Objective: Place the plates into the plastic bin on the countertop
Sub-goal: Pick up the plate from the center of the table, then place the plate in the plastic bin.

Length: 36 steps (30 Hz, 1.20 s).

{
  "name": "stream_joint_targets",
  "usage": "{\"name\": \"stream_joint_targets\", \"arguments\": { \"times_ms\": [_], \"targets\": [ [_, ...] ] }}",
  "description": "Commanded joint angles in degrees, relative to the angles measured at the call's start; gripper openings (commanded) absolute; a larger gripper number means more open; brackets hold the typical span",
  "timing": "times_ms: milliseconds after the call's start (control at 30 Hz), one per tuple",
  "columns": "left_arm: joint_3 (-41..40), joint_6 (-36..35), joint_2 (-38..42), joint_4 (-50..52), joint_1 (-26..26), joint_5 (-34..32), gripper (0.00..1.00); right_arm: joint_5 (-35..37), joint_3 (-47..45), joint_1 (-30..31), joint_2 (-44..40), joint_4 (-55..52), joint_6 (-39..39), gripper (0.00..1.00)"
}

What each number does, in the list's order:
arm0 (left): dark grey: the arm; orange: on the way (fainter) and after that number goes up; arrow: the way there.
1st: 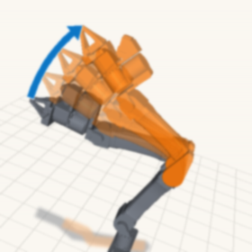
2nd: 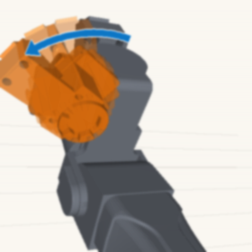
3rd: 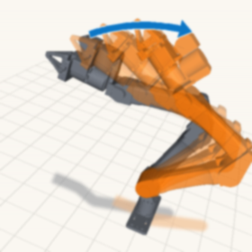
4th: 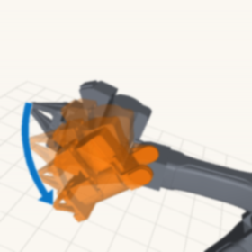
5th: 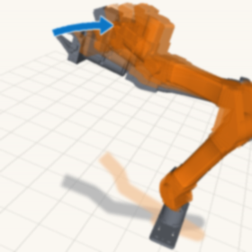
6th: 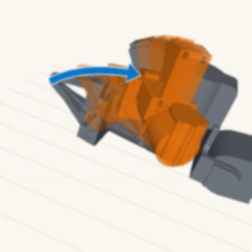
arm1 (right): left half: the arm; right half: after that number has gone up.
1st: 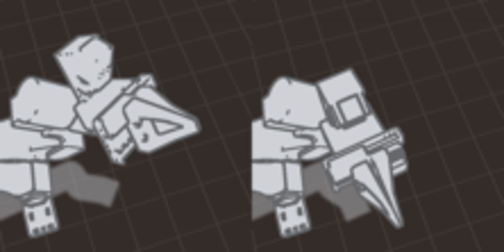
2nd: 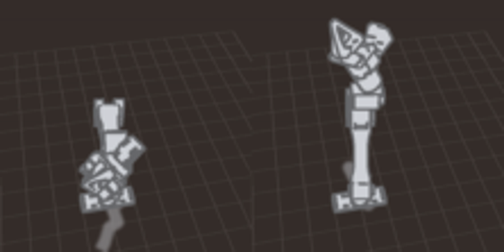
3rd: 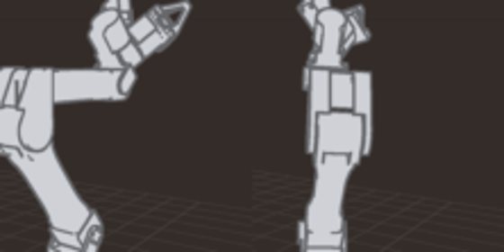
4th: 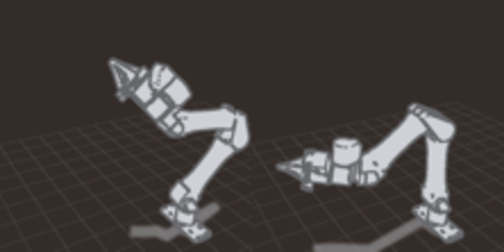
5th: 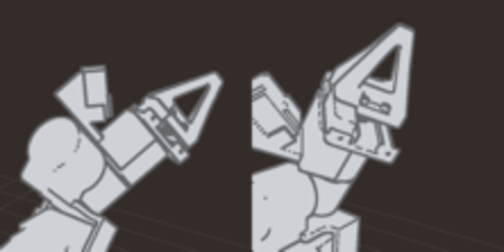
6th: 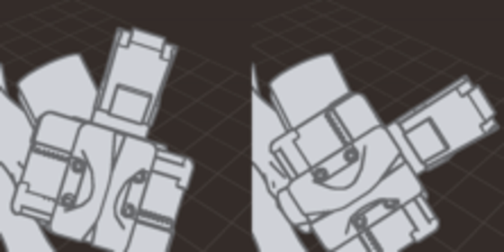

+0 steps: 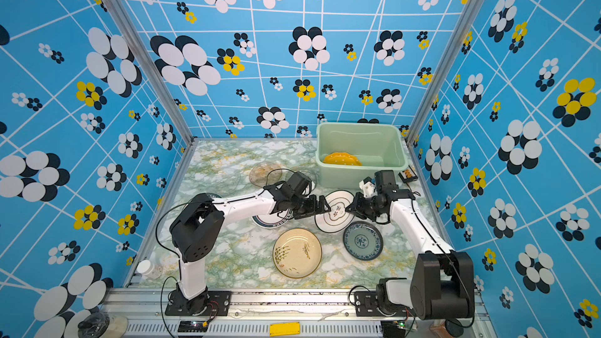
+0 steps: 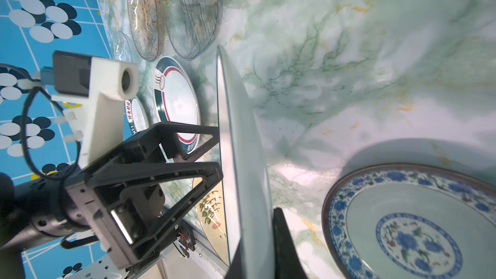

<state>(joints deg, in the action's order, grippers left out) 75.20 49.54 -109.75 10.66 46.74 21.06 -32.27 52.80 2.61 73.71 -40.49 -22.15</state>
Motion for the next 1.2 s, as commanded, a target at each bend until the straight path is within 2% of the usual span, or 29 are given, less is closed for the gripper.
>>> {"name": "stream_joint_targets", "arguments": {
  "times_ms": [0, 133, 367, 500, 667, 767, 900, 1167],
  "targets": [
    [-2.42, -1.84, 4.74, -0.28, 0.19, -2.53, 0.99, 2.46, 4.42, 0.21, -3.86, -8.53, 1.39, 0.0],
    [-4.51, -4.98, 10.62, 0.36, 0.18, -6.25, 0.99, 4.5, 10.31, 0.14, -5.9, -14.46, 1.97, 0.0],
    [-6.38, -20.55, 26.5, 3.81, 0.28, -17.28, 0.99, 6.09, 27.68, 0.2, -4.2, -21.46, 1.12, 0.0],
    [-6.81, -31.37, 34.53, 7.13, 0.36, -21.1, 0.99, 6.34, 36.99, 0.15, -0.76, -19.47, -2.58, 0.0],
    [-7.45, -41.56, 42.47, 12.05, 0.31, -24.44, 0.99, 8.17, 46.27, 0.2, 5.07, -13.58, -7.65, 0.0],
    [-7.55, -44.52, 44.79, 14.52, 0.23, -24.27, 0.99, 11.08, 51.37, 0.2, 10.23, -12.25, -8.64, 0.0],
    [-8.18, -44.99, 45.68, 15.51, 0.27, -23.54, 0.99, 14.67, 57.57, 0.11, 17.48, -11.64, -8.57, 0.0],
    [-6.17, -45.18, 40.66, 14.18, 0.28, -19.58, 0.99, 18.41, 69.84, -0.94, 32.15, -12.46, -5.86, 0.0]
  ]
}}
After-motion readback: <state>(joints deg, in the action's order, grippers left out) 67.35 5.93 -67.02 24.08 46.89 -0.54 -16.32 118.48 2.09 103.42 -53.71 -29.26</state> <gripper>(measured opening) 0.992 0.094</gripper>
